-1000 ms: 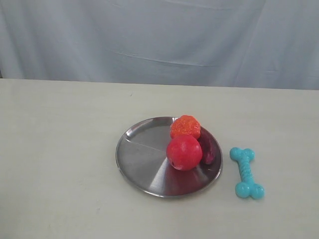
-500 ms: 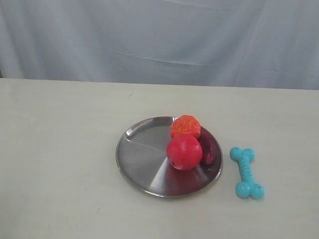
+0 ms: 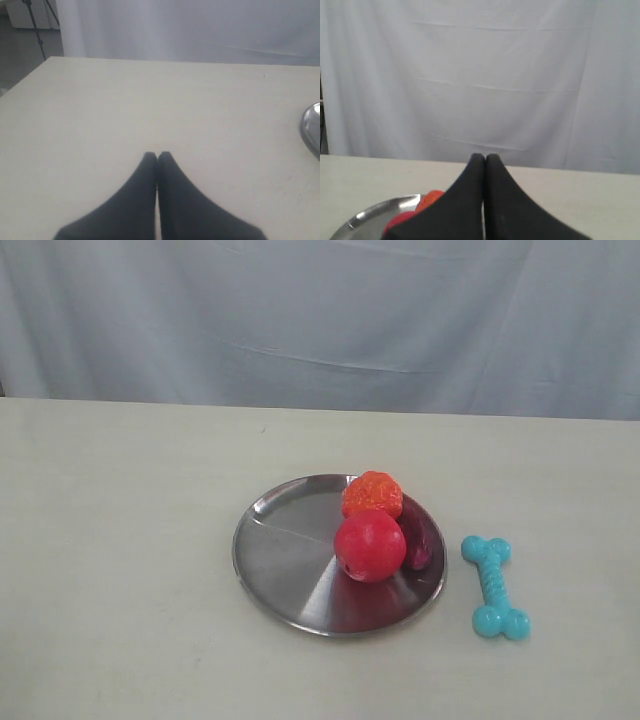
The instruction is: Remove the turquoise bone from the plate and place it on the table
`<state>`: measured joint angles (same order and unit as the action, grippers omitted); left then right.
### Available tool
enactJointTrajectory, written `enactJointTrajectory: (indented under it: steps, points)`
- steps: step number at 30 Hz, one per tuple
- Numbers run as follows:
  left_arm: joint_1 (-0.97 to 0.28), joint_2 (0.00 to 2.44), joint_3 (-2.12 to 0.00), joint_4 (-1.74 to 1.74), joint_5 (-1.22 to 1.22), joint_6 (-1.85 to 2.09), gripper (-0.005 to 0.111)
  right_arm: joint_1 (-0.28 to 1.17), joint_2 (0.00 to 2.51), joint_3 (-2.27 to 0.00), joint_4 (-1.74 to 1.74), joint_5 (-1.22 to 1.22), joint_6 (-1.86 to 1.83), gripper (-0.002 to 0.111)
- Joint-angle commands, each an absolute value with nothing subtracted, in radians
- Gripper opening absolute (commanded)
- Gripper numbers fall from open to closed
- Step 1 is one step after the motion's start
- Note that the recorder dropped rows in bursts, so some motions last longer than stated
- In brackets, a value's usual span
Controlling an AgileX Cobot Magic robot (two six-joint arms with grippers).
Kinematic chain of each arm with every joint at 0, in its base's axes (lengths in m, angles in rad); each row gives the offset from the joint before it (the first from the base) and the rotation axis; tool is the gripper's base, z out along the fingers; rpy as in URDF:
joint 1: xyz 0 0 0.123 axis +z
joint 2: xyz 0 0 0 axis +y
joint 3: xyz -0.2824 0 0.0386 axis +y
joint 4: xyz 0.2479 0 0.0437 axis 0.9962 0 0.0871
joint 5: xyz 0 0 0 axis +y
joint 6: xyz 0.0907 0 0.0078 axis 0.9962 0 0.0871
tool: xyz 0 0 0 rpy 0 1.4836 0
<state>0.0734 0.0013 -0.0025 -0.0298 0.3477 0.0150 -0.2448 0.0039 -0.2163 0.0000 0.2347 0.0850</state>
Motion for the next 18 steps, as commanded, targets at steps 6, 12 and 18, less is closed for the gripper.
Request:
enactJointTrajectory:
  steps: [6, 12, 18]
  points:
    - [0.078, 0.0, 0.0, -0.034, 0.342, 0.011, 0.0, -0.265, 0.0, -0.009, -0.012, 0.139, 0.029, -0.001]
    - [0.078, 0.0, 0.0, -0.034, 0.342, 0.011, 0.0, -0.267, 0.0, 0.0, -0.012, 0.165, 0.025, -0.001]
    - [0.078, 0.0, 0.0, -0.034, 0.342, 0.011, 0.0, -0.267, 0.0, 0.0, -0.012, 0.229, 0.025, -0.001]
